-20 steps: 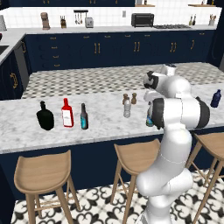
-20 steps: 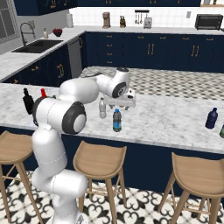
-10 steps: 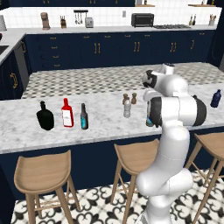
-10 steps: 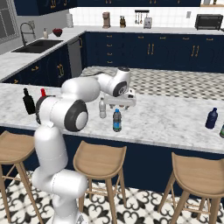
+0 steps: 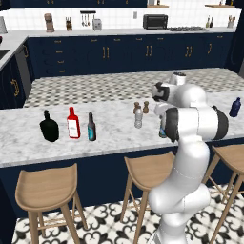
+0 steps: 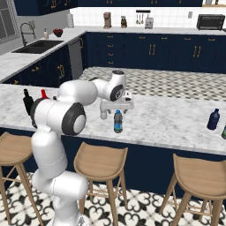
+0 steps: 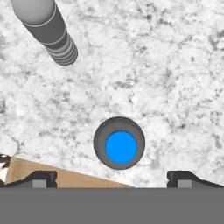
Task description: Move the plastic bottles in the middle to the plastics group, and the glass bottles in the middle to the glass group.
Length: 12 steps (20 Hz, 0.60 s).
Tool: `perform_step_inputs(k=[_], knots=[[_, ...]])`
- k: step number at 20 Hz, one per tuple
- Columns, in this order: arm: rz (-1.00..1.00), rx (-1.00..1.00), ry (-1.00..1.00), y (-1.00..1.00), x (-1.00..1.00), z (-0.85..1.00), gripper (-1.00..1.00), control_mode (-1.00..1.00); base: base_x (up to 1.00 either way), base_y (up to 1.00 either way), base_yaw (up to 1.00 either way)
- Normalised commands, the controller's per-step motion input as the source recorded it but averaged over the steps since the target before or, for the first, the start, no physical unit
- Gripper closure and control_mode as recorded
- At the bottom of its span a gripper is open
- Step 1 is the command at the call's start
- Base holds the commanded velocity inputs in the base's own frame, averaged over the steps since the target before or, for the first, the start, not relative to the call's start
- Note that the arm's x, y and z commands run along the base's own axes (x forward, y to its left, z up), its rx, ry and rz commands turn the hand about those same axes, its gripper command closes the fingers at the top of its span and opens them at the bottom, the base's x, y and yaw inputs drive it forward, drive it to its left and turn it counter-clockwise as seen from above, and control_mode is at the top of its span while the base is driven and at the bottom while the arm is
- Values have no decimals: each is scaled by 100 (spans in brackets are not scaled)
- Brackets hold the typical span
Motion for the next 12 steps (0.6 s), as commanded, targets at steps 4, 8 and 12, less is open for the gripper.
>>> perform_step_inputs(k=[4,8,12], knots=[[0,-4,-9,0,1,-4,-100,-100,0,0,0],[0,0,0,-2,30,-21,-100,-100,0,0,0],[0,0,0,0,24,-34,-100,-100,0,0,0]])
